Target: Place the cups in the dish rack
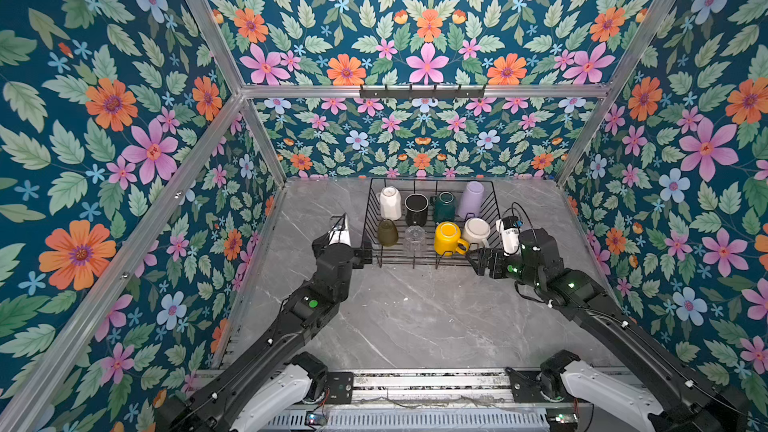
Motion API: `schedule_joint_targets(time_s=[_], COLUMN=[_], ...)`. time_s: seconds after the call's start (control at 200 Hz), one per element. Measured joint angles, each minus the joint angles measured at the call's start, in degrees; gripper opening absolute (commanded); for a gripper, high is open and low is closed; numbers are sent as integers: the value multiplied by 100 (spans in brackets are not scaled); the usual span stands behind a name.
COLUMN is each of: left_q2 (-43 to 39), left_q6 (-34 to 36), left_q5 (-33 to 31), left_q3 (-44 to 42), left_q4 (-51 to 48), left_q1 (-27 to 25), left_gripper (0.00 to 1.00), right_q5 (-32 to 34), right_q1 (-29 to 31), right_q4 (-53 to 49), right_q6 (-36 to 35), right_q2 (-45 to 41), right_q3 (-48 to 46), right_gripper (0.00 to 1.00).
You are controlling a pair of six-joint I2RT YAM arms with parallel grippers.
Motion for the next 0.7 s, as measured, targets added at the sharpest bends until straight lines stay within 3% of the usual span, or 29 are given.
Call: schedule_joint_targets(time_s=[0.27, 0.43, 0.7], left_q2=[-203, -57, 1128], left_q6=[111, 76, 151], left_q5=[11, 496, 1084], left_q3=[-1196, -1762, -2376], left_q4=[938, 1692, 3471], left_q1=[1322, 2236, 2826], left_gripper=[99, 99, 99], right_q5=[1110, 1790, 2922], right_q1=[-752, -1128, -1165], right_q4=[269, 852, 2697], right_q6=[-339, -516, -1226], right_q2=[-195, -527, -372], right_q3=[-605, -1344, -2514], right_gripper=[99, 99, 99])
